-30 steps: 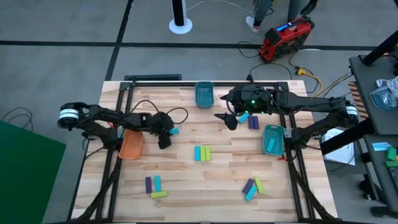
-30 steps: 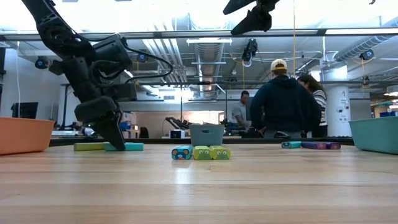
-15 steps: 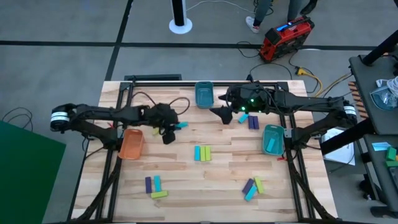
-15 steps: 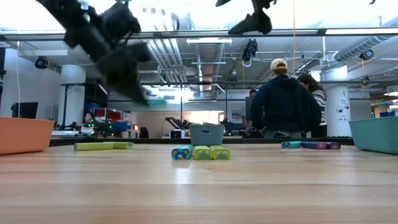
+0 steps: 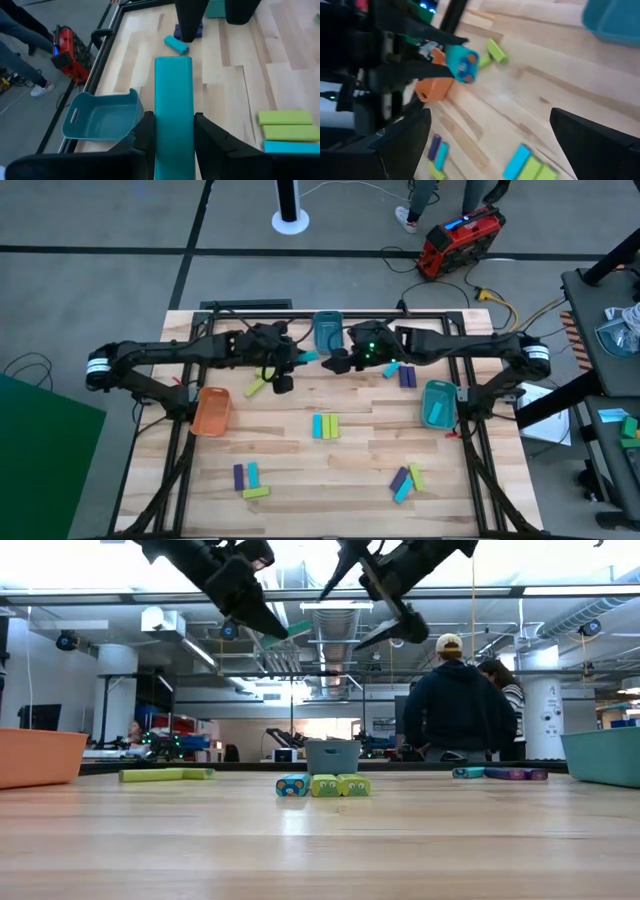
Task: Sort blocks
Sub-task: Put the blue block into the light blue bin
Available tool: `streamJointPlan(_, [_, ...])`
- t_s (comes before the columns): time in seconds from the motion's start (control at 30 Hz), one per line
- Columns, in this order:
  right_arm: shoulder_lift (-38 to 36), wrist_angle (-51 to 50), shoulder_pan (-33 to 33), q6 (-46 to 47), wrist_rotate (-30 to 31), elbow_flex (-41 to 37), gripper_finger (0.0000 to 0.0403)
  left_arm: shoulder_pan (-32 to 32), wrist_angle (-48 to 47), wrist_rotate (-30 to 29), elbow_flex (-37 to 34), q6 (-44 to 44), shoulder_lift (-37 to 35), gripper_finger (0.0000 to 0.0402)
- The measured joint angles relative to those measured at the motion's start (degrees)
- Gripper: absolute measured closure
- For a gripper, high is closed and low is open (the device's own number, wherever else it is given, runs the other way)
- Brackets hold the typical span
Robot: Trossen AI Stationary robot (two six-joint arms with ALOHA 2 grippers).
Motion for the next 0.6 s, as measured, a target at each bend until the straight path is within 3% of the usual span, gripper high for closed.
streamJointPlan(0.2, [1.6, 4.7, -0.3, -1.3, -0.1, 0.9, 0.0003, -0.1, -0.1, 1.5, 0.1, 0.1, -0.2, 0.0327])
streamJointPlan(0.6, [6.4, 4.8, -0.4, -3.8, -0.4, 6.6, 0.0007, -0.4, 2.2, 3.0, 0.1, 0.3, -0.2, 0.0327])
